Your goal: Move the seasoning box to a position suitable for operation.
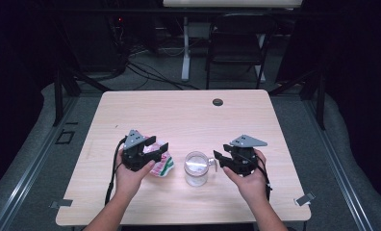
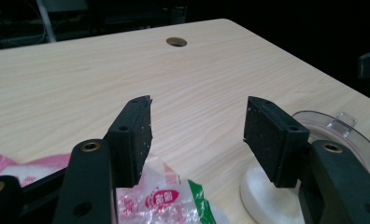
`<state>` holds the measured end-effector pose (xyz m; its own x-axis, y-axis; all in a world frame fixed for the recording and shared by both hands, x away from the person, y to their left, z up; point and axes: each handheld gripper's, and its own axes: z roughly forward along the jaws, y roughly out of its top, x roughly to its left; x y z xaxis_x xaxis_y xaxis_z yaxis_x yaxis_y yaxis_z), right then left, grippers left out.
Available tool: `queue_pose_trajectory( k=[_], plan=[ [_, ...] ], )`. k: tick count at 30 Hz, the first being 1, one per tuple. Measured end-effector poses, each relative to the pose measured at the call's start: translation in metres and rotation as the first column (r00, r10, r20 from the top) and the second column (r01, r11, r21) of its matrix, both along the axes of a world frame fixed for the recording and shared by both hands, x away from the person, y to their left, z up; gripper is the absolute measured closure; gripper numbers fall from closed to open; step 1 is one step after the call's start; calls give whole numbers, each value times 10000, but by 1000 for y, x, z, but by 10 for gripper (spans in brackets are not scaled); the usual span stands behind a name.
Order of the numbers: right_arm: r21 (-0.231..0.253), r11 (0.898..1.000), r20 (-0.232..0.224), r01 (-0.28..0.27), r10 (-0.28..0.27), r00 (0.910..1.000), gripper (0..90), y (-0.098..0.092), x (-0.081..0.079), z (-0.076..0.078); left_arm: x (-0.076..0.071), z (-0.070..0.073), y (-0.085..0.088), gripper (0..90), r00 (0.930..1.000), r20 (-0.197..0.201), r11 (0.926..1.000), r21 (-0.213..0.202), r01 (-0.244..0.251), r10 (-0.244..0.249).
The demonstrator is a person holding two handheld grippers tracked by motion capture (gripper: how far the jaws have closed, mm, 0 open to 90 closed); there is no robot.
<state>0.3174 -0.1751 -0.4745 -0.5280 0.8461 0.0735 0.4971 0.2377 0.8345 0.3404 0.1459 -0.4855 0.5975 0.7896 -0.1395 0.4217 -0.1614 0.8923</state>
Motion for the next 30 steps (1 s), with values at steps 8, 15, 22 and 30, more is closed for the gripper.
queue_pose_trajectory(
  k=[8, 15, 22, 30],
  plan=[
    [624, 9980, -317, -59, 79, 9995, 633, 4, 9, 1, 4, 0, -14, 532, 9998, 65, 9997, -161, 192, -191],
    [502, 9985, -449, -237, 260, 9987, 689, 6, 11, -2, -1, -8, -17, 612, 9980, -79, 9980, -102, 620, -621],
    [461, 9985, -737, -288, 322, 9968, 736, 6, 10, -9, -9, -16, -19, 658, 9934, -311, 9938, -11, 1107, -1107],
    [880, 9959, -890, -203, 282, 9956, 658, 2, 8, -11, -14, -21, -26, 682, 9890, -435, 9896, 204, 1426, -1417]
  ],
)
